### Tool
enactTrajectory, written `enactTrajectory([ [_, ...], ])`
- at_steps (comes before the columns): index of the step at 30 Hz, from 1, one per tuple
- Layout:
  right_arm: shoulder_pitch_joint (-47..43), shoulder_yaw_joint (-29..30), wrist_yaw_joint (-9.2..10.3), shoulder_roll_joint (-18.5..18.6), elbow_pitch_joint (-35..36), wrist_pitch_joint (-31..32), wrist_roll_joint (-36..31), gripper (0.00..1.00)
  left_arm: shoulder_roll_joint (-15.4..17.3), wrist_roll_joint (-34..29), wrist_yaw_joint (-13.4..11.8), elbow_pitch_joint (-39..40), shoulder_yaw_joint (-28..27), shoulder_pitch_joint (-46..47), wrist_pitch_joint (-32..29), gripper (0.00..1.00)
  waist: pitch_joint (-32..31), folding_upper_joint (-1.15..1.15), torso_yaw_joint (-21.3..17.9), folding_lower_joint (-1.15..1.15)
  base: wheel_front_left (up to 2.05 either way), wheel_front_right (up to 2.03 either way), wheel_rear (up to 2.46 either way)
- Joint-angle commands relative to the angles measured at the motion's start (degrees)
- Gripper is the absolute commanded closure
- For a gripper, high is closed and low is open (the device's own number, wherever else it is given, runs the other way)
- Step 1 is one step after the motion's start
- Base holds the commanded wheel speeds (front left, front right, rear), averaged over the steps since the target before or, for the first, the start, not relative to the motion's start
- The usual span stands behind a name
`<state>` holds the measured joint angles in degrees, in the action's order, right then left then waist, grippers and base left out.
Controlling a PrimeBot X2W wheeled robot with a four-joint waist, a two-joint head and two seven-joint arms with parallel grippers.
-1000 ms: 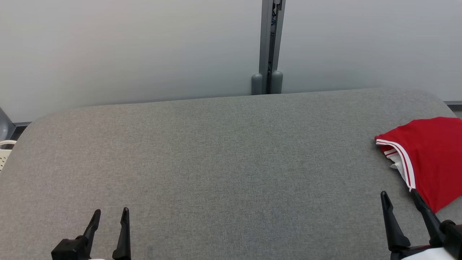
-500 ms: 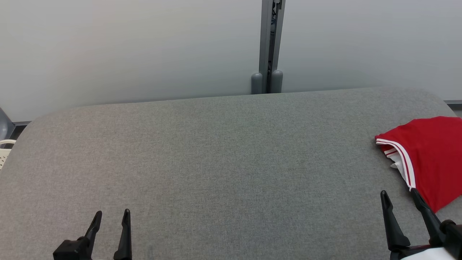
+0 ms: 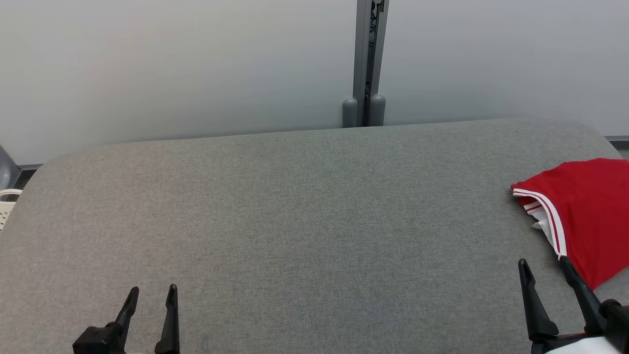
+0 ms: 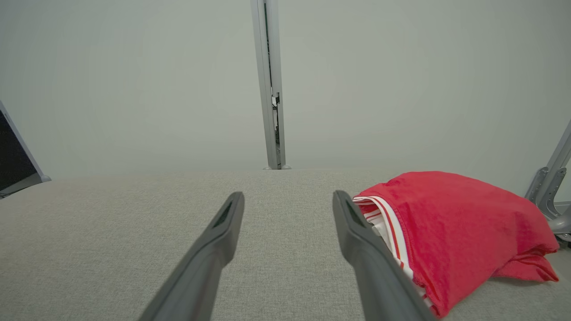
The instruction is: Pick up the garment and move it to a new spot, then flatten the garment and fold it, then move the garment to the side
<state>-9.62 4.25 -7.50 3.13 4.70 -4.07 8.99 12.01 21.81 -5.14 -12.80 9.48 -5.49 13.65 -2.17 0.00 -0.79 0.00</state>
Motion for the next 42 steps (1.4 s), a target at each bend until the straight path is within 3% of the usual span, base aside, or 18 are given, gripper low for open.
enactTrajectory([
  [1,0.1,0.1,0.00,0.0,0.3,0.1,-0.2,0.00,0.4,0.4,-0.4,-0.1,0.0,0.7,0.3,0.00,0.0,0.00,0.1,0.00,0.00,0.00,0.00],
  [5,0.2,0.1,0.00,0.0,0.4,0.2,-0.2,0.00,0.4,0.6,-0.4,-0.1,0.1,0.8,0.3,0.00,0.1,0.00,0.2,0.00,0.00,0.00,0.00],
  [6,0.0,0.0,0.00,-0.1,0.1,0.0,0.0,1.00,0.1,0.1,-0.2,-0.1,0.2,0.1,0.1,1.00,0.1,0.00,0.2,0.00,0.00,0.00,0.00],
  [9,-0.3,-0.3,0.00,-0.4,-1.2,0.0,0.7,1.00,-0.6,0.7,0.0,-1.2,0.2,-0.3,-0.3,1.00,0.1,0.00,0.2,0.00,0.00,0.00,0.00],
  [42,6.3,-0.1,0.00,0.5,-8.0,3.5,34.4,1.00,-3.9,28.4,5.1,-1.1,-6.3,4.8,-8.2,1.00,0.7,0.00,0.3,0.00,0.00,0.00,0.00],
])
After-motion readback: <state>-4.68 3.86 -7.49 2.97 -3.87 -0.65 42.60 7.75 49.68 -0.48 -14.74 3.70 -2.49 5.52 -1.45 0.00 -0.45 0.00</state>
